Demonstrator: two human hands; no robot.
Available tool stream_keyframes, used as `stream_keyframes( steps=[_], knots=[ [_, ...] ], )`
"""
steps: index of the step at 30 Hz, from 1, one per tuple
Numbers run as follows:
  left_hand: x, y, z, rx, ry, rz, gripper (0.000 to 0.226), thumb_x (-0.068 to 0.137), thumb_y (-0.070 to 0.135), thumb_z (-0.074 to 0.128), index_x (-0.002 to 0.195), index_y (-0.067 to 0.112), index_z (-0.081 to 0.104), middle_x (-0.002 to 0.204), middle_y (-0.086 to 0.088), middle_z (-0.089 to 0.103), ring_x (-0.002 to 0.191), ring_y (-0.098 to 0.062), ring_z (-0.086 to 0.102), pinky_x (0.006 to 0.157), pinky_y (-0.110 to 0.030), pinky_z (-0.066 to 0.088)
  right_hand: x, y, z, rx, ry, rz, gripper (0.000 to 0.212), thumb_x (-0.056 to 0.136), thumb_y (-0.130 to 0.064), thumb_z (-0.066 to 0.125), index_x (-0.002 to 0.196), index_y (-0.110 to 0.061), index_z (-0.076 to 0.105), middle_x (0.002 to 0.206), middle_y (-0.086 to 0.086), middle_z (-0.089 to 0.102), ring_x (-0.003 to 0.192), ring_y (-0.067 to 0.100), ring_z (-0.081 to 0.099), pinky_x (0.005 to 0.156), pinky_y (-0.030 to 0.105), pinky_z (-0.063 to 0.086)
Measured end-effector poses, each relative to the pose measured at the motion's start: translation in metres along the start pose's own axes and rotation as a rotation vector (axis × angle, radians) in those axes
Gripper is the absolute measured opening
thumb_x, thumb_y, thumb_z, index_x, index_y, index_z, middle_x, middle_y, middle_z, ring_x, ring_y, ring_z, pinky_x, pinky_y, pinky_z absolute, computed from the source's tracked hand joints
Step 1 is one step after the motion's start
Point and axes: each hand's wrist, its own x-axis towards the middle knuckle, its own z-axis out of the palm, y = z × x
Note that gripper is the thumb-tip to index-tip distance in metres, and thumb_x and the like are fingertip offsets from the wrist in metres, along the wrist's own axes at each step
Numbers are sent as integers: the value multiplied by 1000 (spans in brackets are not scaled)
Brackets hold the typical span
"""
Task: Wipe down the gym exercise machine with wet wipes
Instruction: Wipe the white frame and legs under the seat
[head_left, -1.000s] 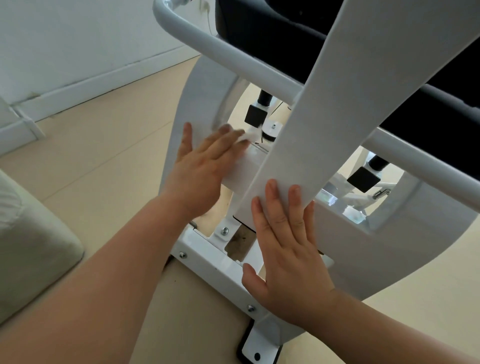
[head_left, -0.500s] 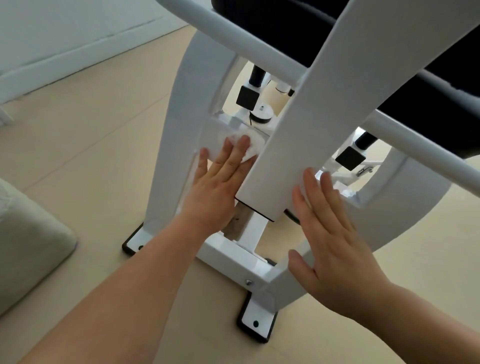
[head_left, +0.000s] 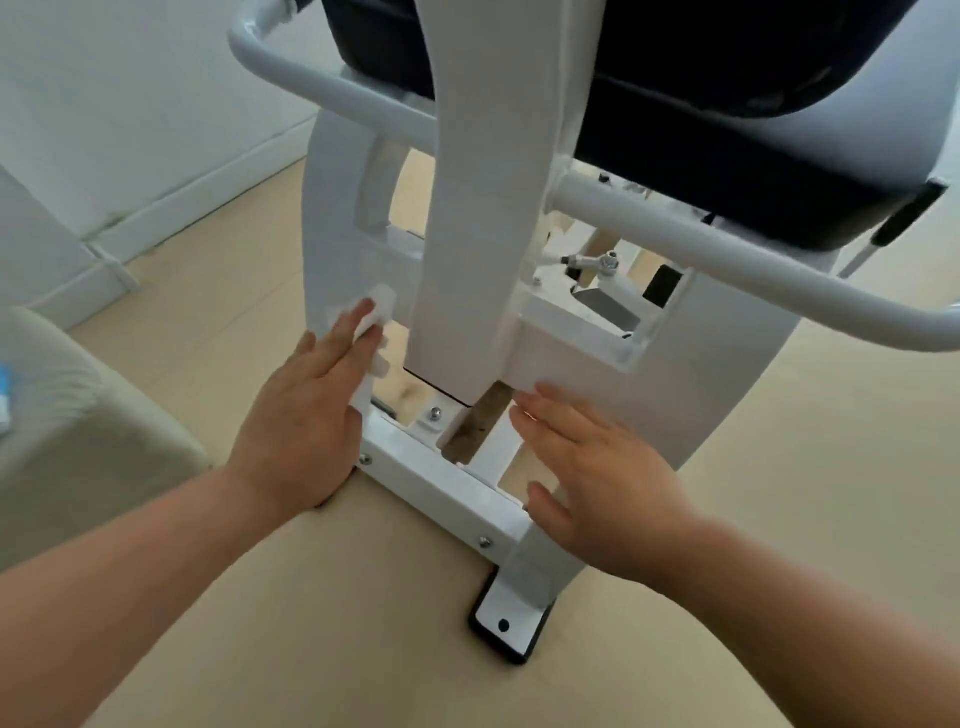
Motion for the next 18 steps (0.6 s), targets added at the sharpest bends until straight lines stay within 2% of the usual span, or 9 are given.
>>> stream_keyframes(
  steps=[1,2,3,6,8,11,13,16,18],
  knots=[
    [-12,19,0,-17,15,80,70,86,5,38,155,9,33,165,-2,24,150,-24,32,122,-44,25,-6,6,-6,67,-1,30,50,85,-36,54,128,-17,70,134,1,68,126,25,62,106,42,53],
    [-21,40,2,-41,20,150,69,87,6,38,155,8,31,165,-4,24,152,-21,27,124,-41,22,-10,11,-14,128,16,55,41,85,-34,52,113,-18,77,117,0,74,109,25,69,90,44,61],
    [-28,62,7,-69,7,204,70,87,7,38,156,9,27,165,-6,23,154,-20,23,125,-38,19,-11,15,-24,166,55,70,39,85,-34,48,105,-18,78,107,-2,76,98,25,71,80,43,62],
    [-29,120,38,-113,-103,266,80,83,12,38,159,10,14,169,-8,11,156,-19,11,126,-37,11,-17,26,-48,216,183,99,40,84,-31,45,100,-17,79,92,-1,75,83,26,70,69,42,59],
    [-19,139,71,-112,-126,184,87,81,14,40,160,15,3,170,-5,-7,157,-16,-5,126,-40,5,-24,28,-51,206,206,99,33,82,-23,50,97,-17,78,87,2,74,81,28,69,67,42,59],
    [5,144,110,-102,-142,-111,105,86,12,52,153,26,-28,155,7,-45,146,-7,-36,123,-32,-17,-35,27,-44,188,240,88,42,81,-21,48,111,-17,78,103,1,76,95,26,70,82,39,60],
    [15,143,131,-113,-113,-205,109,88,13,57,150,22,-32,150,6,-50,144,-11,-40,118,-28,-23,-38,30,-37,155,253,75,50,82,-25,41,116,-17,77,106,0,74,97,26,67,84,37,57],
    [18,146,149,-134,-15,-116,114,88,20,65,155,22,-27,156,-2,-45,152,-26,-26,125,-43,-9,-41,37,-31,98,314,99,48,80,-25,41,112,-17,76,94,1,65,88,29,60,77,34,52],
    [18,151,153,-117,42,116,114,87,15,65,156,20,-25,163,-5,-31,155,-32,-16,126,-54,1,-42,42,-28,55,343,123,48,80,-25,42,113,-16,75,97,2,63,91,31,58,82,38,53]
  ],
)
